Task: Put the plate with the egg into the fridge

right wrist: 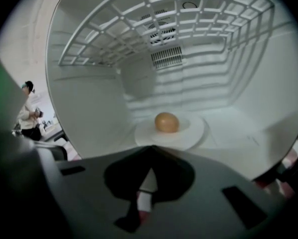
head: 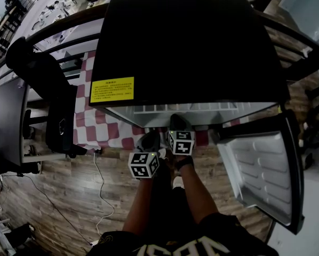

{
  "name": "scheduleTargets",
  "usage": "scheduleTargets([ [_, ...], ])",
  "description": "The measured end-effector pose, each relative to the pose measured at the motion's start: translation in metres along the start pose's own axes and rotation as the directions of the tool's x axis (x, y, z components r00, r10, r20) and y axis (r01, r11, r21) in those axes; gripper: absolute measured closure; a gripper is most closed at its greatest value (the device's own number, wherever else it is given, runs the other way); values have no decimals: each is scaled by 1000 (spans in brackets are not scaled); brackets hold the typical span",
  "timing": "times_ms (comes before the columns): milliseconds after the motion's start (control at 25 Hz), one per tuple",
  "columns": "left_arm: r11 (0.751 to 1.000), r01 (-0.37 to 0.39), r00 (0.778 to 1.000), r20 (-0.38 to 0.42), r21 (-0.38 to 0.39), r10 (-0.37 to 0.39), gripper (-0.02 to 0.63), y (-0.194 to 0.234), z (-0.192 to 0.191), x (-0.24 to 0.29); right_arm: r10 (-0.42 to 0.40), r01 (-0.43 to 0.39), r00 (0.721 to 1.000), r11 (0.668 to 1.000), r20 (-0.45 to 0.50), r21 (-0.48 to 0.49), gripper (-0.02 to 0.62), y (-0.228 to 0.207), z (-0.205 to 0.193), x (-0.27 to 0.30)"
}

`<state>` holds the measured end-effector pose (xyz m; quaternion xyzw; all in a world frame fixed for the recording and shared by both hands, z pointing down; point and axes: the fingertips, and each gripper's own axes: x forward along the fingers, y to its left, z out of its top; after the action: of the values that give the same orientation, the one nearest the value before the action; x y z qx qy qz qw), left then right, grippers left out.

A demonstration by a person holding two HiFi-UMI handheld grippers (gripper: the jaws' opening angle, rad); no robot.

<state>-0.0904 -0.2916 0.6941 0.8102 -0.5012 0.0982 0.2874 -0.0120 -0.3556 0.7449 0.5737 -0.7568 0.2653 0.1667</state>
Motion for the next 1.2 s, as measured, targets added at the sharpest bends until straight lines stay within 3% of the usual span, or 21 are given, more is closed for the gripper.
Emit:
scheduleTargets([
  [600, 999, -13, 1000, 19, -29, 13, 584, 0, 6, -10, -8, 9, 1000, 998, -6, 60, 575, -11, 7, -6],
  [920, 1000, 17, 996, 90, 14, -18, 584, -49, 27, -49, 27, -35, 995, 996, 100, 77, 575, -15, 25, -94],
  [1200, 990, 22, 977, 209, 137, -51, 584, -106, 59, -111, 86, -95, 968, 995, 235, 28, 575, -3, 42, -195],
])
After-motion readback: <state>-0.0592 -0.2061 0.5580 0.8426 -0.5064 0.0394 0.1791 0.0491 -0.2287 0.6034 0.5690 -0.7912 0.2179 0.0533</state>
